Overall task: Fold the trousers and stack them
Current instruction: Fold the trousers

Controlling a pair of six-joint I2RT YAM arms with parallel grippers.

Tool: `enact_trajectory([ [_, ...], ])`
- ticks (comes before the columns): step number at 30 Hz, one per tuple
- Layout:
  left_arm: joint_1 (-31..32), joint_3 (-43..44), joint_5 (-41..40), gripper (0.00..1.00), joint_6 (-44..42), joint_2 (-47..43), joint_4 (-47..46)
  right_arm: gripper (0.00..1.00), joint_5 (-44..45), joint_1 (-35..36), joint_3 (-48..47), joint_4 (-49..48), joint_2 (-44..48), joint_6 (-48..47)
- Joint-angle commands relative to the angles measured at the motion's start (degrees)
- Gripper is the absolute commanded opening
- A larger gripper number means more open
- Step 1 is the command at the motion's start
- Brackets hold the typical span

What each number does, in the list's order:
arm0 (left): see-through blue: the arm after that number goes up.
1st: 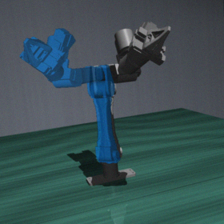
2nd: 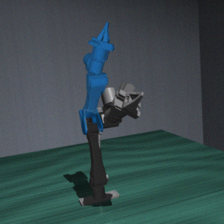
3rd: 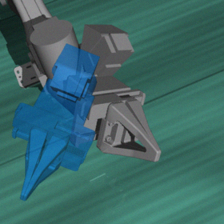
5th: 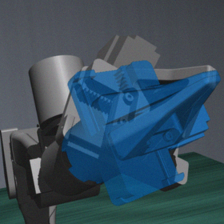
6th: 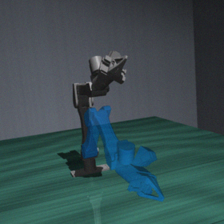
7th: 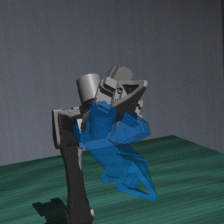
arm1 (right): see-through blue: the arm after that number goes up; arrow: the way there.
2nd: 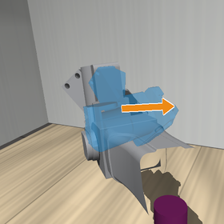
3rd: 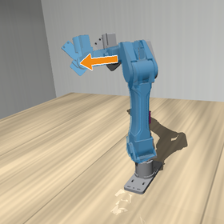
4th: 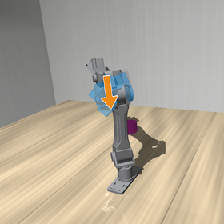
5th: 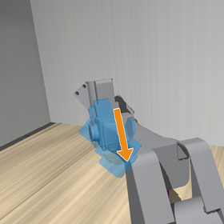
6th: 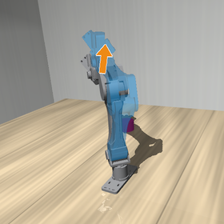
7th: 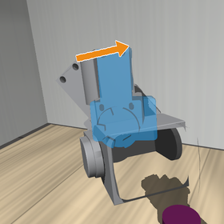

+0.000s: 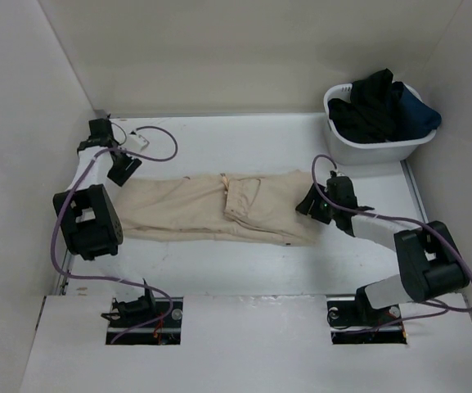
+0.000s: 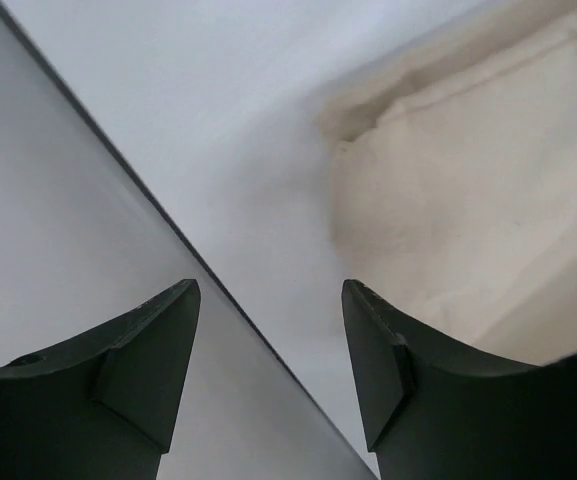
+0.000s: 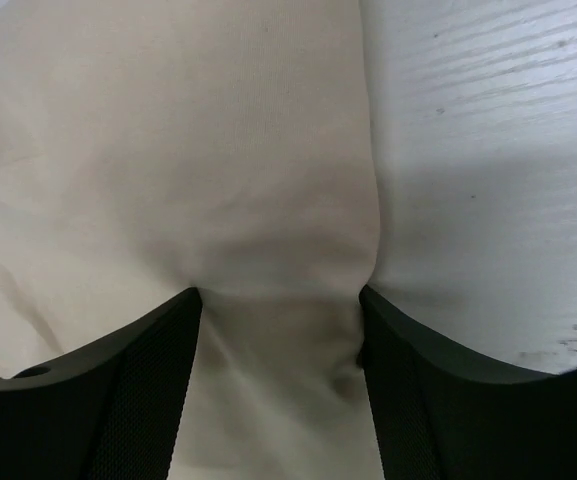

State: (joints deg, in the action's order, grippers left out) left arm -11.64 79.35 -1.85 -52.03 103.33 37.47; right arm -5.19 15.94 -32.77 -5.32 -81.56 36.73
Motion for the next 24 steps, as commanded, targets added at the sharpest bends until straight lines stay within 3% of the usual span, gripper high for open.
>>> enact_trajectory([
  [1,-2.5,6.5,10.3,0.58,5.2,1.6,6.5,0.61,-6.1,0.6,-1.2,-3.1,-2.9,0.9],
  [4,-4.0,7.3,11.8,0.55,4.9,4.9,10.7,0.49,-8.0,-0.1,-1.9,-2.7,-3.7,1.0],
  [8,-4.2,6.1,13.4,0.54,4.8,6.6,10.4,0.16,-7.7,-1.7,-3.8,1.0,-2.5,0.5],
  [10,-3.8,5.7,12.8,0.49,5.3,7.8,9.5,0.05,-7.6,-3.4,-4.7,2.9,-0.5,-0.8],
  [14,-2.2,7.0,11.0,0.31,7.5,9.6,7.8,0.0,-8.0,-8.4,-9.2,11.0,5.8,-5.8],
  [15,-1.6,7.2,11.0,0.31,8.4,9.2,7.2,0.0,-7.7,-9.7,-11.2,14.7,7.3,-7.6],
  [18,1.4,6.8,12.4,0.46,10.0,5.8,5.4,0.0,-7.4,-12.8,-18.9,27.5,10.9,-15.7],
  [24,8.9,4.6,13.2,0.51,10.7,2.3,4.5,0.0,-1.2,-11.2,-37.8,49.5,10.7,-27.8],
])
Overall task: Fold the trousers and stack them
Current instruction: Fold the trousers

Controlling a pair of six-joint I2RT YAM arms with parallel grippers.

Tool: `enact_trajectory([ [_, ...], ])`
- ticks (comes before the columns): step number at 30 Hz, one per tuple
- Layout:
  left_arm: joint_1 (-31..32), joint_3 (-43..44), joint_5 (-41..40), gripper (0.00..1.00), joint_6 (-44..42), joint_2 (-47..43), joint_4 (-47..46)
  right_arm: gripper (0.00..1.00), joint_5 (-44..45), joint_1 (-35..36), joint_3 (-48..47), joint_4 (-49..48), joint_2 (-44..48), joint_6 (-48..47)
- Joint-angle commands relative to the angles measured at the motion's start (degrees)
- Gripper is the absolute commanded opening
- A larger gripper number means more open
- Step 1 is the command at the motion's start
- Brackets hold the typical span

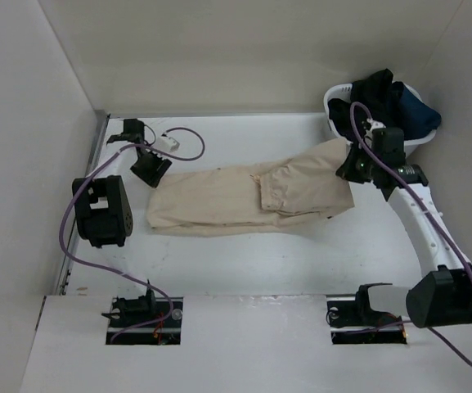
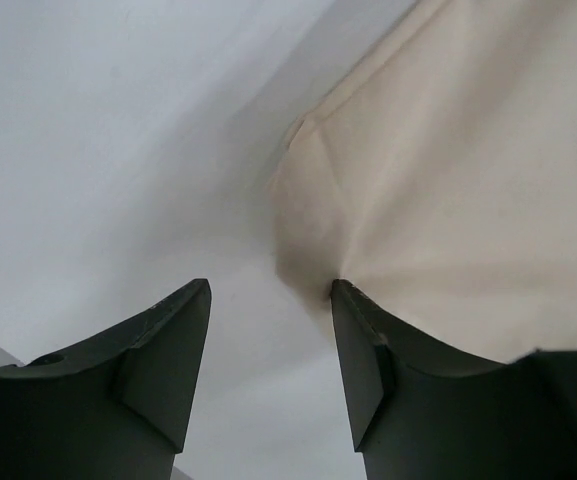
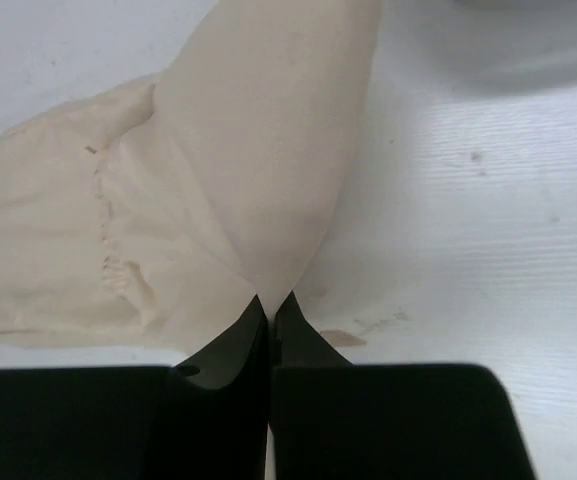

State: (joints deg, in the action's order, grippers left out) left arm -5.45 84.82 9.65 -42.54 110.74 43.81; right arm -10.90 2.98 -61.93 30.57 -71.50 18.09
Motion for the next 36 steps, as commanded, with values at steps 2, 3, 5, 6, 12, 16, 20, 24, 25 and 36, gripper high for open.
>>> enact_trajectory([
  [2,4.3,-1.1,1.7,0.51,2.5,-4.7,-2.3,0.0,7.3,5.7,-16.3,18.4,-1.2,-10.4],
  [3,4.9,-1.1,1.7,0.51,3.1,-4.4,-2.6,0.0,9.0,7.8,-20.7,20.6,-2.7,-10.8],
  [5,5.4,-1.0,1.7,0.51,4.1,-4.2,-3.4,0.0,11.8,13.3,-29.6,25.3,-6.8,-11.2],
  [6,5.5,-1.0,1.8,0.51,4.7,-4.2,-3.9,0.0,13.2,16.5,-34.3,27.7,-9.6,-11.8],
  [12,7.1,-0.3,4.2,0.52,6.5,-1.6,-4.1,0.01,17.7,33.5,-51.4,33.4,-28.7,-10.9],
  [16,9.4,-0.3,4.2,0.51,6.9,-0.7,-4.7,0.02,17.0,37.8,-57.6,31.8,-38.5,-8.0],
  [20,9.8,0.4,4.2,0.51,6.9,-0.3,-5.4,0.05,17.5,41.1,-63.4,29.1,-46.0,-4.6],
  [24,9.0,1.8,4.2,0.52,8.1,0.1,-5.9,0.13,16.7,44.9,-66.0,25.9,-50.9,-4.3],
  [25,8.8,2.1,4.2,0.52,8.2,0.2,-5.9,0.21,16.6,45.5,-66.3,25.3,-51.9,-4.0],
  [36,7.3,4.7,3.6,0.51,8.8,-2.7,-5.5,0.68,3.7,48.0,-44.9,-7.2,-33.6,0.1],
])
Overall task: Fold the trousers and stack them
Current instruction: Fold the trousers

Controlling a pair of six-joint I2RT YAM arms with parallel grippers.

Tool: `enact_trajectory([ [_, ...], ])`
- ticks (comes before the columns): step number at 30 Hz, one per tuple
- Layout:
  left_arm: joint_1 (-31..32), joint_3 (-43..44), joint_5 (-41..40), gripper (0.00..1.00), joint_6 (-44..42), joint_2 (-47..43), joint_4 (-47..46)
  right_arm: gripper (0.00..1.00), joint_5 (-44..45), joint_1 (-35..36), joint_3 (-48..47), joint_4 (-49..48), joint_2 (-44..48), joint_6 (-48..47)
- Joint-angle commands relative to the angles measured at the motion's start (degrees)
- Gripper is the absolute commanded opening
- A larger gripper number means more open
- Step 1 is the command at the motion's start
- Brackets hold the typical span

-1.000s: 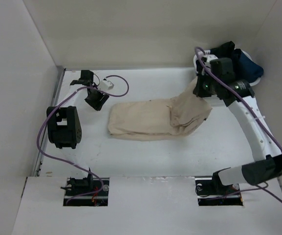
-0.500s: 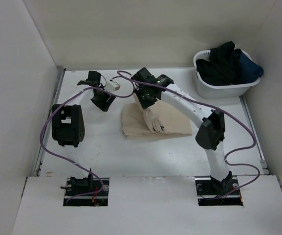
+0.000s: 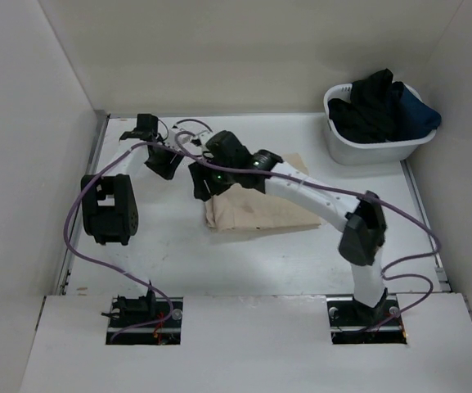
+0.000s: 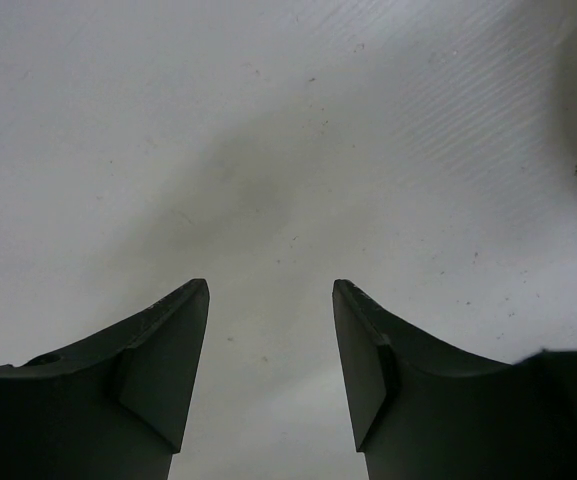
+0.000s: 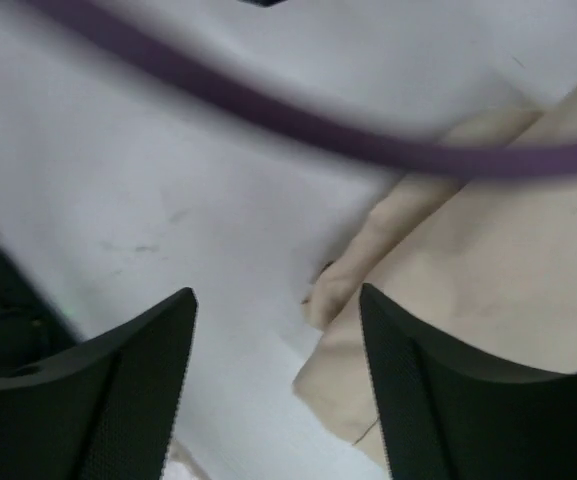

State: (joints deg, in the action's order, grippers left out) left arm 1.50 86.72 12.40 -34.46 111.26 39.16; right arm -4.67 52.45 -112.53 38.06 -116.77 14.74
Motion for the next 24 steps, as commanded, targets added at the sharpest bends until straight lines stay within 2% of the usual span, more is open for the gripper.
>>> enact_trajectory([
  [1,1.1,2.4,1.4,0.51,0.4,-5.2,-0.9,0.6,-0.5,-3.9,11.7,-17.3,16.0,5.9],
  [4,5.3,1.0,2.7,0.54,0.2,-11.0,-0.9,0.31,7.3,-11.5,29.8,-20.7,26.6,13.5],
  [6,9.1,-0.3,4.3,0.56,0.3,-13.6,-0.7,0.27,10.2,-18.1,40.5,-20.8,31.8,18.7],
  [10,15.9,-3.7,5.0,0.57,1.0,-14.1,0.0,0.51,9.3,-29.1,55.0,-24.2,36.1,22.0],
  [11,17.3,-4.4,4.9,0.56,1.4,-13.2,0.0,0.62,8.7,-30.6,57.7,-26.6,36.5,21.1],
  [13,19.1,-5.3,5.1,0.55,3.1,-11.6,0.0,0.76,7.4,-32.5,61.7,-31.7,36.9,20.2],
  [17,22.3,-8.5,8.2,0.53,5.7,-10.5,-1.1,0.82,4.6,-34.9,65.1,-34.9,33.5,20.7],
  [19,23.5,-11.1,8.4,0.52,5.5,-10.5,-2.3,0.79,2.7,-34.9,66.2,-35.3,32.2,21.6],
  [21,24.0,-13.7,7.7,0.51,5.2,-10.3,-2.8,0.71,1.0,-34.7,67.7,-35.3,32.0,22.9],
  [24,23.6,-17.3,6.8,0.5,4.7,-10.5,-2.9,0.46,-1.4,-34.7,71.1,-35.3,33.5,26.3],
])
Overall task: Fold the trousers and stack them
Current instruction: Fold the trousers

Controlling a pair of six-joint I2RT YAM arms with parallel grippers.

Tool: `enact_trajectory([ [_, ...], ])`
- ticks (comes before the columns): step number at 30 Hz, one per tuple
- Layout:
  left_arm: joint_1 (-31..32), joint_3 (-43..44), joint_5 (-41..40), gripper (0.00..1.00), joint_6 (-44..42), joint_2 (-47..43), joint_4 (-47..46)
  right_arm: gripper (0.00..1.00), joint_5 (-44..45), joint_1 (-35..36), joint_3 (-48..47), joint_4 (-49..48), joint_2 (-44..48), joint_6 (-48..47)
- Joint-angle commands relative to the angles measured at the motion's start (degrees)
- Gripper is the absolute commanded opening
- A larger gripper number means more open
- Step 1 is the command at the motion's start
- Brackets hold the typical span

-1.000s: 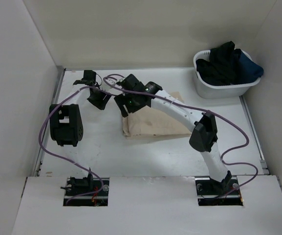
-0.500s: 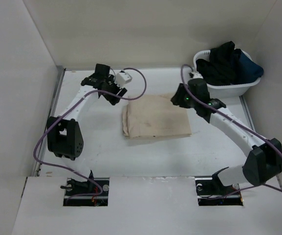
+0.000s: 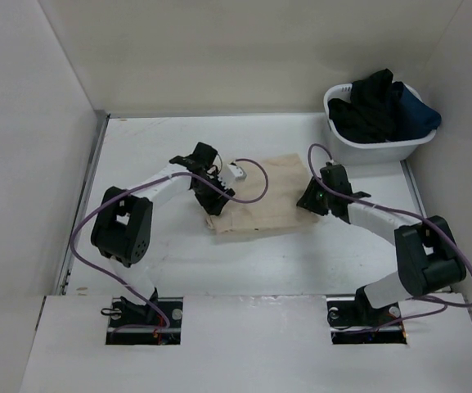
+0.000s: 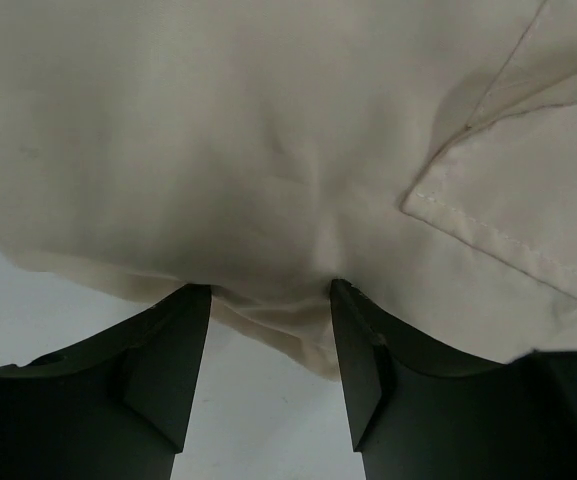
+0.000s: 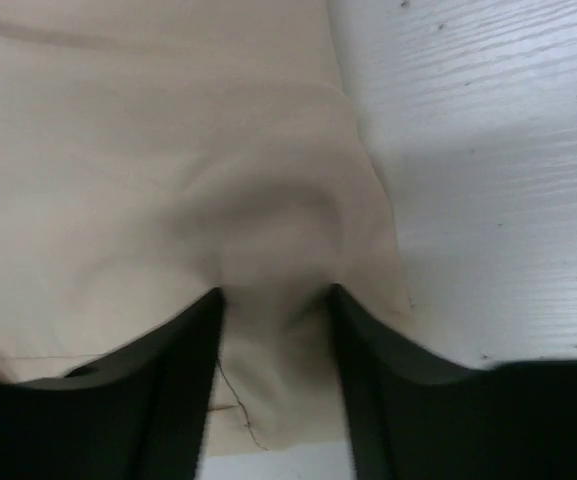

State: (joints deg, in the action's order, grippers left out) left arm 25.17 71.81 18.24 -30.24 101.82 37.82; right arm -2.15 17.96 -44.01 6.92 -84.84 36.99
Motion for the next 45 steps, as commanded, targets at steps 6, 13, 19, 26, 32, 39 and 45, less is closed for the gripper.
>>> enact_trajectory([
  [6,-1.4,-8.5,0.7,0.5,-0.4,-5.6,-1.0,0.23,-6.5,1.1,10.2,-4.5,7.1,9.0],
  [13,-2.0,-11.3,0.7,0.5,-0.6,-8.9,-1.0,0.39,-6.8,0.6,11.6,-4.0,11.4,8.5],
  [19,-6.3,-7.2,0.7,0.51,-0.1,-12.1,-0.4,1.0,-3.7,-1.4,5.6,4.7,19.2,1.5],
  [26,-14.1,-0.6,2.3,0.54,2.4,-21.0,-1.0,1.0,2.8,-13.6,-6.8,21.9,27.0,-9.9],
  [32,-32.7,-1.7,6.0,0.54,15.6,-25.3,-9.6,1.0,3.1,-25.7,-13.3,27.4,28.3,-14.6],
  [39,-47.8,-7.0,3.2,0.54,20.3,-27.7,-11.9,1.0,4.1,-30.8,-15.1,28.2,30.0,-16.1],
  [45,-49.5,-9.2,2.4,0.54,20.6,-29.4,-11.9,1.0,2.9,-31.7,-16.0,28.2,27.6,-16.0],
])
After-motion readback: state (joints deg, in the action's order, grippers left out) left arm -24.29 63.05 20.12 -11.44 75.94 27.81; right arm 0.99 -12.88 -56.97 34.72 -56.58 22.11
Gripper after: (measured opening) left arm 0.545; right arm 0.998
